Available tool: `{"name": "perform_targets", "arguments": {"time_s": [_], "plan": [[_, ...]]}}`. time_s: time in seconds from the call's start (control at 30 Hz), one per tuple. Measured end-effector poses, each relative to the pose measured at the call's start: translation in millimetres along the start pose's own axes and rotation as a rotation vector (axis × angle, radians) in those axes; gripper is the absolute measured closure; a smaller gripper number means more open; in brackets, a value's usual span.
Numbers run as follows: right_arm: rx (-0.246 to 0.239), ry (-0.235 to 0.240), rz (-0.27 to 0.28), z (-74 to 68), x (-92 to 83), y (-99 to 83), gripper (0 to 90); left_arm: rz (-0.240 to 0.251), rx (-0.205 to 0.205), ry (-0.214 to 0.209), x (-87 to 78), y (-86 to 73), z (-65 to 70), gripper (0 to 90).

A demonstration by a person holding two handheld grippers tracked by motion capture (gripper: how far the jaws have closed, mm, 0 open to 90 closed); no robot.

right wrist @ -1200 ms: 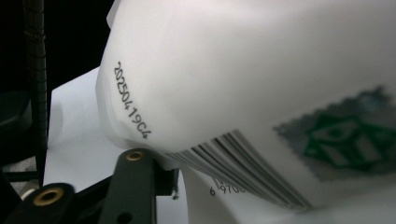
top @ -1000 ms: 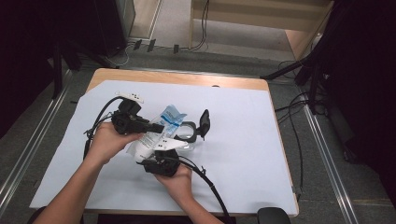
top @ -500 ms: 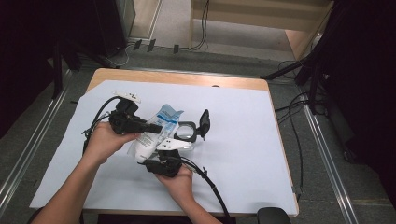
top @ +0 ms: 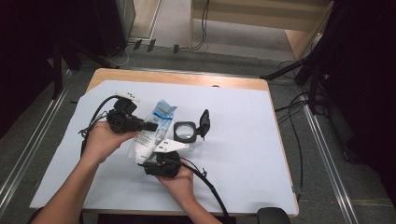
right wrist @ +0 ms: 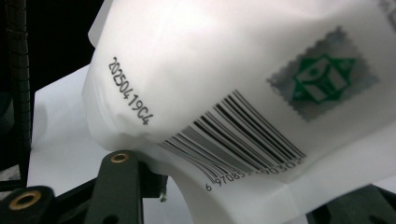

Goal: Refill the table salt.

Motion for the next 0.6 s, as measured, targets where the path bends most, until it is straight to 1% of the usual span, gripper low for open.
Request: {"name": "perform_targets", "arguments": {"time_s": [0.07, 0.1, 0.13, 0.2, 0.23, 0.27, 0.3, 0.33, 0.4, 0.43, 0.47, 0.5, 0.6], "plan": [[0.002, 0.003, -0.001, -0.2, 0.3, 0.3, 54.5, 0.001, 0.001, 0.002, 0.5, 0.2, 0.7, 89.2], [0.002, 0.003, -0.001, -0.2, 0.3, 0.3, 54.5, 0.002, 0.001, 0.001, 0.9, 0.4, 1.4, 89.2], [0.022, 0.009, -0.001, 0.3, 0.5, 0.2, 57.0, 0.002, 0.001, 0.003, 1.4, 0.7, 2.1, 88.4], [0.038, 0.016, 0.002, 0.8, 0.1, 0.4, 58.8, 0.012, -0.003, -0.022, 2.1, 1.2, 3.7, 87.4], [0.044, 0.018, 0.005, 0.8, -0.2, 0.5, 59.3, 0.019, 0.003, -0.031, 2.0, 1.3, 3.9, 86.8], [0.044, 0.018, 0.005, 0.8, -0.2, 0.5, 59.3, 0.019, 0.003, -0.031, 2.0, 1.3, 3.9, 86.0], [0.054, 0.026, 0.011, 0.6, -0.5, 1.0, 59.7, 0.017, 0.005, -0.038, 1.8, 1.2, 4.1, 86.0], [0.081, 0.045, 0.03, 0.7, -0.8, 1.9, 60.6, 0.027, 0.01, -0.047, 1.0, 1.6, 4.7, 83.6], [0.107, 0.065, 0.047, 0.6, -1.5, 3.1, 61.5, 0.035, 0.009, -0.058, -0.7, 2.1, 5.2, 80.5], [0.107, 0.065, 0.047, 0.6, -1.5, 3.1, 61.5, 0.035, 0.009, -0.058, -0.7, 2.1, 5.2, 79.9], [0.118, 0.076, 0.056, 0.6, -2.0, 3.6, 62.5, 0.033, 0.003, -0.07, -2.5, 2.1, 5.2, 79.2], [0.118, 0.076, 0.056, 0.6, -2.0, 3.6, 62.5, 0.033, 0.003, -0.07, -2.5, 2.1, 5.2, 77.7], [0.139, 0.093, 0.069, 0.6, -2.9, 2.5, 63.5, 0.029, 0.008, -0.081, -2.8, 1.7, 5.1, 76.1]]}}
Point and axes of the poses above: each handheld gripper's, and its own axes: x roughly forward along the jaws, y roughly out of its top, z roughly to its right, the point moved 4 cm from there along x, roughly forward along the jaws, and after that the axes turned 2 degrees about z, right-handed, at the moved point
